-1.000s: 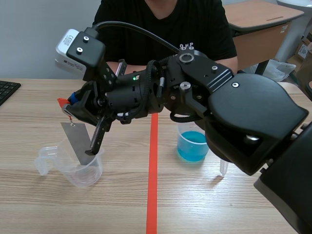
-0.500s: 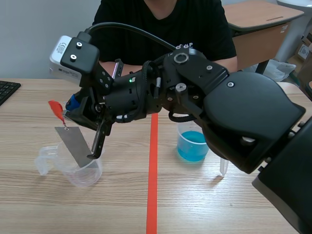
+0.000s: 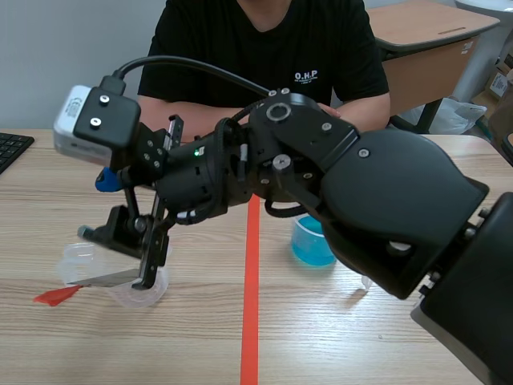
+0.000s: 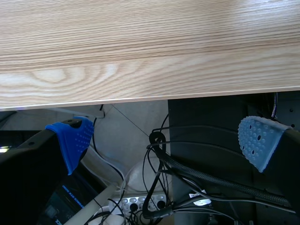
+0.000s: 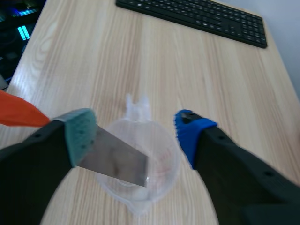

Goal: Do the redox reaction experiment.
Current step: 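Return to the home posture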

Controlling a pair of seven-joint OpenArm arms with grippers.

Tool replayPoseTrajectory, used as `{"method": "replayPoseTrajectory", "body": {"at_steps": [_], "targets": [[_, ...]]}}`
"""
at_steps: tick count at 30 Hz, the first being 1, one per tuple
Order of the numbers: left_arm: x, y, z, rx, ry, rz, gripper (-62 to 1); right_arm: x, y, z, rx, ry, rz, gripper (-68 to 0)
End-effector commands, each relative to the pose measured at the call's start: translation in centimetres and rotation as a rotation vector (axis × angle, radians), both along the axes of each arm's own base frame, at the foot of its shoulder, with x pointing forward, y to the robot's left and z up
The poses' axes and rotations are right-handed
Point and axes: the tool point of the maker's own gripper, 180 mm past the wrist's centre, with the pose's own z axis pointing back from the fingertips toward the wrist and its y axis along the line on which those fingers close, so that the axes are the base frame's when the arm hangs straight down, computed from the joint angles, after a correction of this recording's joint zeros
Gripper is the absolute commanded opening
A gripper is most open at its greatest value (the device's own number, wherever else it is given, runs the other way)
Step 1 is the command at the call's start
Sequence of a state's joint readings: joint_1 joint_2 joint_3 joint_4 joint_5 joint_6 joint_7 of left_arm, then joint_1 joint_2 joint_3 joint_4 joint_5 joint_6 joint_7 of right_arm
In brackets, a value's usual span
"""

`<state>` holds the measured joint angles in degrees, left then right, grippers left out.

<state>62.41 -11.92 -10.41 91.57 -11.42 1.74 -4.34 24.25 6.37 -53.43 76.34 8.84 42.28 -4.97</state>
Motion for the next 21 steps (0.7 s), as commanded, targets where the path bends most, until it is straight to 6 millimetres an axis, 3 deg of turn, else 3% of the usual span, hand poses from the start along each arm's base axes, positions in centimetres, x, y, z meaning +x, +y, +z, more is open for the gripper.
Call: {"method": "replayPoseTrajectory", "body": {"at_steps": [1,6,14,21], "targets": [[-0.1,-0.1,0.3,0.001,-0.004,-0.013,1.4,-0.4,0.7,1.5,0.044,-0.008,0.037,-20.1],[-0.1,-0.1,0.3,0.001,-0.004,-0.013,1.4,-2.8,1.5,2.6,0.142,0.092,0.087,0.4],[0.2,-0.1,0.4,0.003,-0.01,-0.016,1.4,-4.3,-0.4,3.4,0.203,0.155,0.084,0.4],[0.6,0.3,0.6,0.032,-0.008,-0.082,1.4,-0.9,-4.8,5.1,0.268,0.128,-0.098,0.4]]}}
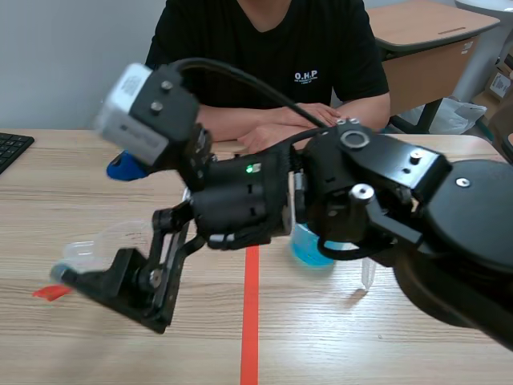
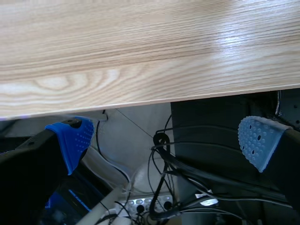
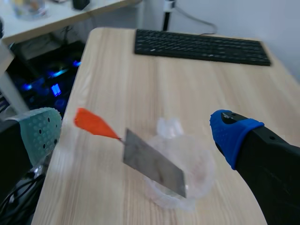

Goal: Do the redox reaction experiment.
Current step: 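Return to the home posture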

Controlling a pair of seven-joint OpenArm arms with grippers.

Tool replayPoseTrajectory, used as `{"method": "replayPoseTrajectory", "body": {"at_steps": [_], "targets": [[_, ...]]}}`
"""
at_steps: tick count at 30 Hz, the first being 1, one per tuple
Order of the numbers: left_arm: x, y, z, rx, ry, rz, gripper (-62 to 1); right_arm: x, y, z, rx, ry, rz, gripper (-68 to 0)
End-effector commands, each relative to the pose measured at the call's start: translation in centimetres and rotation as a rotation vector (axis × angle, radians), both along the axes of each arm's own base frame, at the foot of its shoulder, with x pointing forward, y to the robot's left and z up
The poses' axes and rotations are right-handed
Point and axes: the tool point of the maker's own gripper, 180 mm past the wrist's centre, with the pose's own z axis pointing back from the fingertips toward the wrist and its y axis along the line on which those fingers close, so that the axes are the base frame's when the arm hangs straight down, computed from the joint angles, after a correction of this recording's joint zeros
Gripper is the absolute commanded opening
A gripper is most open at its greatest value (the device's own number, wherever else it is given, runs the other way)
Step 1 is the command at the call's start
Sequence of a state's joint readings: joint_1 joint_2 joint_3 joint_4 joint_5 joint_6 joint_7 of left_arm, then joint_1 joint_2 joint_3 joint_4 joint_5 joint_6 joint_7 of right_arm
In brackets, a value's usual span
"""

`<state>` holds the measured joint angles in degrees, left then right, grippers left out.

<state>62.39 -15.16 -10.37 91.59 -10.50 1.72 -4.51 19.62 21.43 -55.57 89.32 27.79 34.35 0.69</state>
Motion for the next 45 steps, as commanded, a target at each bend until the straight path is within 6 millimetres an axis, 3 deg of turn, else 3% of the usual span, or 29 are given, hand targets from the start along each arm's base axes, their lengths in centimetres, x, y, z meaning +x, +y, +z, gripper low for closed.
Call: {"method": "replayPoseTrajectory", "body": {"at_steps": [1,10,19,26,33,45], "targets": [[0.0,0.0,0.4,0.006,-0.005,-0.026,1.4,1.8,-1.5,1.4,0.029,-0.025,-0.064,0.4],[1.2,-0.4,3.1,0.022,-0.099,-0.146,1.4,6.5,-9.7,2.8,0.05,-0.02,-0.346,0.4],[3.0,-1.7,5.9,0.023,-0.17,-0.28,1.4,6.7,-16.1,3.5,0.027,-0.045,-0.554,0.4],[3.8,-3.9,8.0,-0.017,-0.216,-0.378,1.4,4.4,-18.6,3.3,0.017,-0.007,-0.635,0.4],[6.1,-6.4,11.0,-0.076,-0.309,-0.422,1.4,2.3,-20.6,2.2,-0.018,0.047,-0.706,0.4],[8.9,-9.3,14.8,-0.198,-0.405,-0.487,1.4,-0.9,-21.6,1.7,-0.056,0.111,-0.735,0.4]]}}
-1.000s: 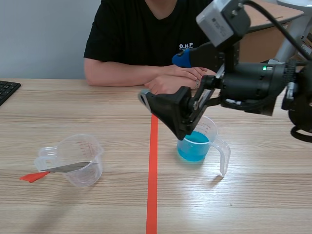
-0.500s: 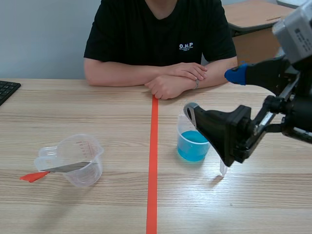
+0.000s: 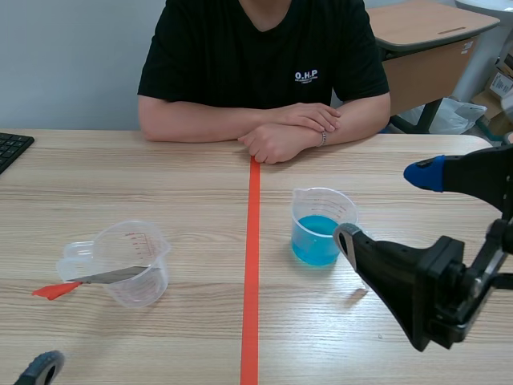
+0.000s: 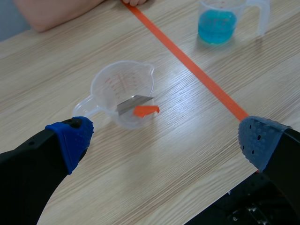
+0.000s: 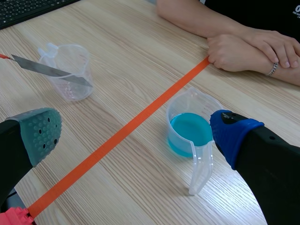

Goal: Do the redox reaction experiment.
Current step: 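Return to the home posture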

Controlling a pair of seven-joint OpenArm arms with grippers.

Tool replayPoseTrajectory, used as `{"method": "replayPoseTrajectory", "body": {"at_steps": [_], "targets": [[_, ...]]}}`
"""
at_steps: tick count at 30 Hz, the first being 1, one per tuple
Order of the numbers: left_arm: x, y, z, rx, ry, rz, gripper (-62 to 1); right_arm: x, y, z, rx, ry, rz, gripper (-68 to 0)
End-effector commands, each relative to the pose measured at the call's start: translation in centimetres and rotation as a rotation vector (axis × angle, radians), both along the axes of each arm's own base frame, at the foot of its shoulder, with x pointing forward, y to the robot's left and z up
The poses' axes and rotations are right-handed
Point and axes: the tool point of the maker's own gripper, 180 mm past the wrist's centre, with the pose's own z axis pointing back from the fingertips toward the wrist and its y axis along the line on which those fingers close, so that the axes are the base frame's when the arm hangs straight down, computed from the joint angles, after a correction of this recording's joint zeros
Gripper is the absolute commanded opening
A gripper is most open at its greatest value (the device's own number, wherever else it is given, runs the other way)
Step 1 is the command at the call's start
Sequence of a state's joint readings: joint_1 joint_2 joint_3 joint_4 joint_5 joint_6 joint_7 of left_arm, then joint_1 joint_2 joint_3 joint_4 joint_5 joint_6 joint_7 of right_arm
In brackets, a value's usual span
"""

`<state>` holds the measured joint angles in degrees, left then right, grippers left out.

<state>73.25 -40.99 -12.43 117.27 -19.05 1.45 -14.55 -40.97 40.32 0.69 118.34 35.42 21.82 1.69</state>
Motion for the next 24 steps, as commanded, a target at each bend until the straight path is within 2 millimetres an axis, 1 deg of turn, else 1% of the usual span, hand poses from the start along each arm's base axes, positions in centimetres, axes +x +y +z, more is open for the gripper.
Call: {"method": "replayPoseTrajectory", "body": {"at_steps": [1,5,11,18,24], "targets": [[1.2,-0.3,0.8,-0.019,-0.029,0.003,1.4,0.0,0.2,1.5,0.032,-0.041,0.0,0.4],[3.0,-0.4,1.0,-0.019,-0.027,-0.006,1.4,-0.3,-0.4,2.1,0.033,-0.052,-0.025,0.4],[5.5,-0.9,3.3,-0.05,-0.126,-0.032,1.4,-0.1,-1.2,2.0,-0.011,-0.071,-0.053,0.4],[7.4,-1.7,4.4,-0.053,-0.161,-0.068,1.4,-0.2,-1.3,1.5,-0.041,-0.06,-0.051,0.4],[8.0,-3.1,5.3,-0.083,-0.19,-0.127,1.4,-0.2,-1.3,1.3,-0.046,-0.054,-0.051,0.4]]}}
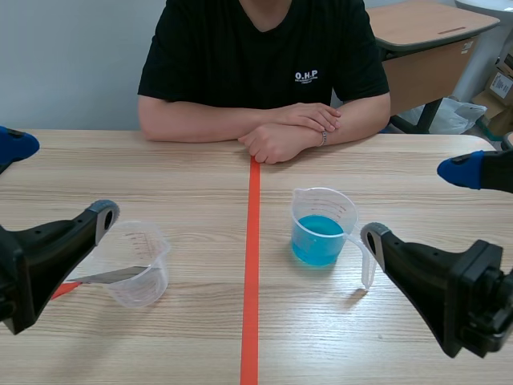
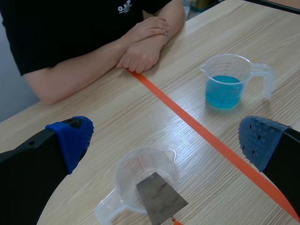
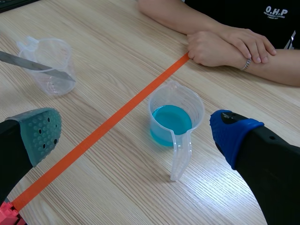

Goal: Do the redox reaction experiment.
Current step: 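Return to the home posture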

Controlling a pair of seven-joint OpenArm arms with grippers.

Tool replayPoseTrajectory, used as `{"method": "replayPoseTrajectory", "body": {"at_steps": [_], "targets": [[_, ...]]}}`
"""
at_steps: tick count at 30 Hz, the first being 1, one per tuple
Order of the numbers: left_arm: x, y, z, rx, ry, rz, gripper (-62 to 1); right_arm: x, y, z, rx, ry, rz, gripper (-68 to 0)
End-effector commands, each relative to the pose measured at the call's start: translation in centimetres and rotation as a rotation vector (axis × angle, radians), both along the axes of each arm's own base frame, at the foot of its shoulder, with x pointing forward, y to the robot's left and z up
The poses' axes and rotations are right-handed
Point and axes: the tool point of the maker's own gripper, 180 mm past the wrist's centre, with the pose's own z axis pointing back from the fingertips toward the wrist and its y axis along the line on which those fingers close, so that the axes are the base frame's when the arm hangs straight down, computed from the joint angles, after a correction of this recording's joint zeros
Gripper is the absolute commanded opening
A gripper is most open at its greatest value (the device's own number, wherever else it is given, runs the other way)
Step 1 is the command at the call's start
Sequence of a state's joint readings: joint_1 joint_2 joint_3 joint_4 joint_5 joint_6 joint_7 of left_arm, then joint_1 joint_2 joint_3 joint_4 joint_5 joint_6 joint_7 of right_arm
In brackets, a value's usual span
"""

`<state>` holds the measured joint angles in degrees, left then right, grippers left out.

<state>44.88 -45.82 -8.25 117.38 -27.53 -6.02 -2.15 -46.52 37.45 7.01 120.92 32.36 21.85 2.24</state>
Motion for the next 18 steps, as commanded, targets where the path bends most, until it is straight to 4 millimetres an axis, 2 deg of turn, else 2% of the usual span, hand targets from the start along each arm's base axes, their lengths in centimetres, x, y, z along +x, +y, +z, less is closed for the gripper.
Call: {"method": "replayPoseTrajectory", "body": {"at_steps": [1,6,14,18], "targets": [[-0.1,-0.8,0.7,-0.029,-0.021,-0.026,1.4,0.2,0.3,0.7,0.006,-0.022,0.007,0.4],[-0.4,-1.9,0.0,-0.058,-0.012,-0.073,1.4,0.2,0.2,0.5,-0.002,-0.012,0.006,0.4],[1.3,-0.9,-0.9,-0.059,-0.047,-0.005,1.4,0.2,0.2,0.5,-0.002,-0.013,0.006,0.4],[1.1,-1.7,-0.9,-0.064,-0.059,-0.042,1.4,0.2,0.2,0.5,-0.002,-0.013,0.006,0.4]]}}
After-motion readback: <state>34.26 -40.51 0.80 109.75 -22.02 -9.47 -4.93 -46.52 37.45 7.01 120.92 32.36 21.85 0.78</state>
